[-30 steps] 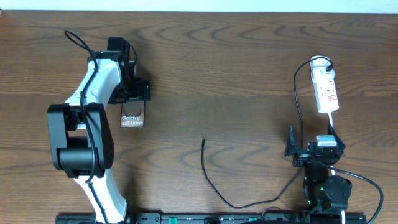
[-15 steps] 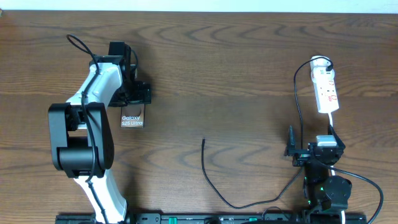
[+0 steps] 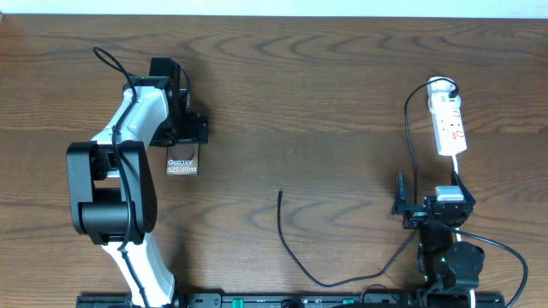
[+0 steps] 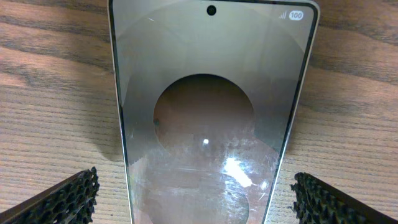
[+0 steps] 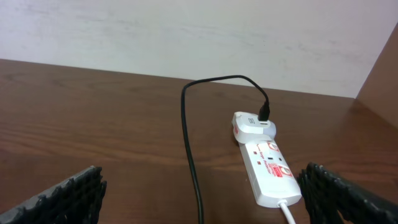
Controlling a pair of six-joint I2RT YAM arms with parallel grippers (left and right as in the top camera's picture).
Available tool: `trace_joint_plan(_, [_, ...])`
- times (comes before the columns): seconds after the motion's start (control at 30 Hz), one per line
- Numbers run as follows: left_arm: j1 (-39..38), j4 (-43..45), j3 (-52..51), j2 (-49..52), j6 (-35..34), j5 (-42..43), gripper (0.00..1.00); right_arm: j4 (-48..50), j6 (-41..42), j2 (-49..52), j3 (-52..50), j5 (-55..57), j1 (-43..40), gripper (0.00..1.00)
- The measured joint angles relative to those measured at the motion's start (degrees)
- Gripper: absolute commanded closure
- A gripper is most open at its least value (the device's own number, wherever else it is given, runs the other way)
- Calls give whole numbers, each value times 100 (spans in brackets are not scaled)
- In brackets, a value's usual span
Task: Plug charger to phone and switch on socket
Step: 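Lower the left gripper and close it on the phone's sides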
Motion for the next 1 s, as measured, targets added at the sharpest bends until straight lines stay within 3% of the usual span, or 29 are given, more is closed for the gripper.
trace_joint_plan(1.0, [0, 275, -254, 0, 149, 0, 2, 2, 2, 0, 0, 0, 0, 1])
